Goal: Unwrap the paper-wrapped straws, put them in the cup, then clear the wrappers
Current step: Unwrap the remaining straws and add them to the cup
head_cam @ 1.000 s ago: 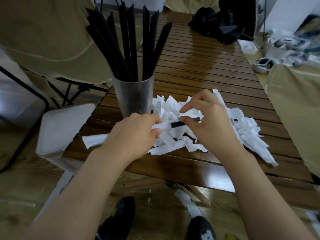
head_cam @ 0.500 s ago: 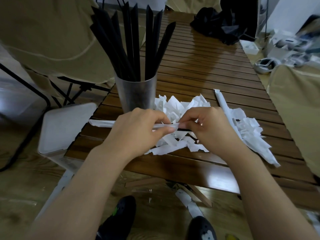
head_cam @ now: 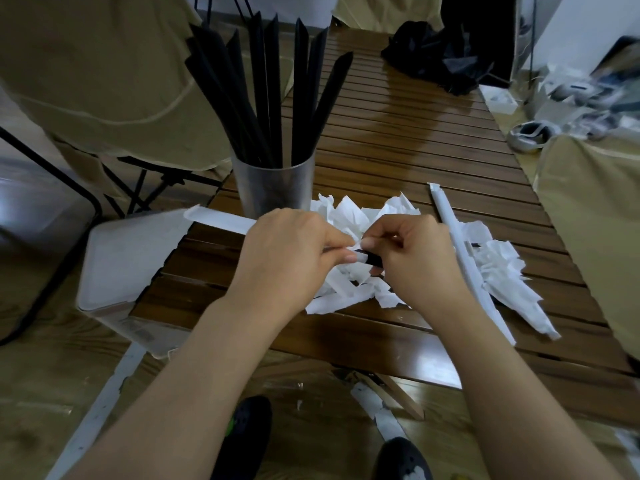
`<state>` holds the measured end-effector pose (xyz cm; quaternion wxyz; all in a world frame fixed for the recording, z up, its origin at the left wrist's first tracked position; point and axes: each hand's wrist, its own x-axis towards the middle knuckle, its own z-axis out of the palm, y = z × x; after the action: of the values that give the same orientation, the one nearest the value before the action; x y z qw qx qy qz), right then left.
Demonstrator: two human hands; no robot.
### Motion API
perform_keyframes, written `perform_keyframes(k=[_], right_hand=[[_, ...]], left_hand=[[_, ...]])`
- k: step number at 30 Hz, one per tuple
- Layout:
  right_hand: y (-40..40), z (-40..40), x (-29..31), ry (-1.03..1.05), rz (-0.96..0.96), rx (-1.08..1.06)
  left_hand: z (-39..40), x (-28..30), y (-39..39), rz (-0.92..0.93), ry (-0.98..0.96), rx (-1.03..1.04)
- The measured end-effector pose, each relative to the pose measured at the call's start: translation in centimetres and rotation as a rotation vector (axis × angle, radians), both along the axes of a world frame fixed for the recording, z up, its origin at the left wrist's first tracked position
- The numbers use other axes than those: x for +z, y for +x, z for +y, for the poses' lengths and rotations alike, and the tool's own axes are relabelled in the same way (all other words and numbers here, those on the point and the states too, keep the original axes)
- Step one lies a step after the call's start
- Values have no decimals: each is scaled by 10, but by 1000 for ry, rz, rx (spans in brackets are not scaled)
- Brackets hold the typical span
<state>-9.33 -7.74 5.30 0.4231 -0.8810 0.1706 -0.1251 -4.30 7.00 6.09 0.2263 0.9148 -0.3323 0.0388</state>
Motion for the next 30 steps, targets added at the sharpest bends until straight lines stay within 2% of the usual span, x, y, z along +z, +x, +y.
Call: perform_keyframes(k=[4, 8, 13, 19, 23, 26, 30], right_hand=[[-1, 1, 0, 43, 39, -46], [-2, -7, 1, 116, 31, -141], [-3, -8, -2, -85, 7, -122], [0, -12, -7, -188, 0, -170], [-3, -18, -6, -184, -7, -203], [-3, -21, -7, -249, -9, -240], [-1, -28, -12, -288, -7, -297]], left_hand=[[-2, 1, 0, -13, 65, -13], [-6, 6, 0, 56, 23, -30], [-2, -2, -1, 71, -37, 34], [-2, -4, -6, 46, 69, -53], [-2, -5, -6, 73, 144, -100], [-2, -4, -5, 15, 132, -105], [1, -7, -3, 23, 122, -107]])
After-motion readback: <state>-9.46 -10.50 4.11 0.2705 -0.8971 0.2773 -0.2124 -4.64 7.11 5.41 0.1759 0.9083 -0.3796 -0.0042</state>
